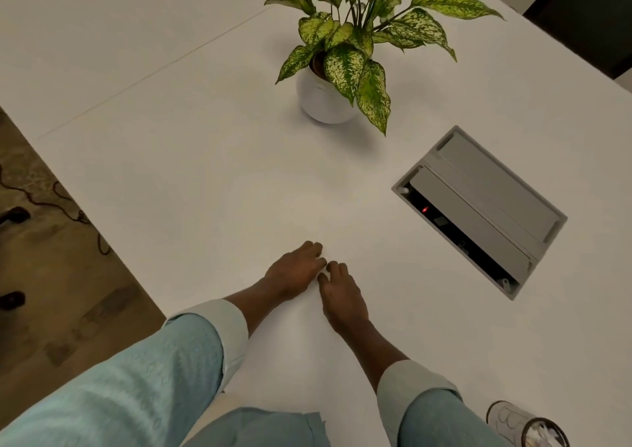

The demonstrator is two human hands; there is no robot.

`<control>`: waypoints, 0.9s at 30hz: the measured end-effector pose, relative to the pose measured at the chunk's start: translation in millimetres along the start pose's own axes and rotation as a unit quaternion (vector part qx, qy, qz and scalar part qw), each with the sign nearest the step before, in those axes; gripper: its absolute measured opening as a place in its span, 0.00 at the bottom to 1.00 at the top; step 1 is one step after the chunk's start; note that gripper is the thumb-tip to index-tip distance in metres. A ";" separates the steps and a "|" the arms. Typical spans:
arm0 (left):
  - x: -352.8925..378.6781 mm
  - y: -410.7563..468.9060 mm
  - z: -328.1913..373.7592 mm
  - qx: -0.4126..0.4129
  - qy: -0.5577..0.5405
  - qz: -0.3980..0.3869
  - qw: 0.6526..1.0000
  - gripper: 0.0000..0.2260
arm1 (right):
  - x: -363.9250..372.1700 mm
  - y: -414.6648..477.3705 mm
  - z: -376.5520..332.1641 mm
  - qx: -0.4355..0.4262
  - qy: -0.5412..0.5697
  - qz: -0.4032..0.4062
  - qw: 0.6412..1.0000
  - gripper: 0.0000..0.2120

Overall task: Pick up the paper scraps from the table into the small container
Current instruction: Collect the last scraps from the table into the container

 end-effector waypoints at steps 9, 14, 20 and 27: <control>29.4 -25.1 9.3 -0.009 0.004 -0.004 1.000 0.09 | 24.9 -41.9 14.9 0.057 0.008 -0.054 0.997 0.11; 31.7 -44.5 -2.6 -0.136 -0.153 0.055 0.977 0.11 | 47.0 -81.7 36.2 0.117 0.090 -0.072 0.986 0.14; 53.0 -59.5 26.6 -0.182 -0.285 0.086 0.937 0.08 | 78.6 -174.4 85.1 0.380 0.422 -0.045 0.822 0.09; 98.1 -62.4 121.2 -0.175 -0.428 0.032 0.886 0.10 | 84.0 -272.8 99.5 0.453 0.670 0.076 0.583 0.08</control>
Point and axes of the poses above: each hand's wrist, its own y-axis towards the middle knuckle, its own x-axis out of the palm, z = x × y, the point moved 10 cm from there along y, towards the middle knuckle, and after that the axes turned 14 degrees about -y, right-handed, at the moved point
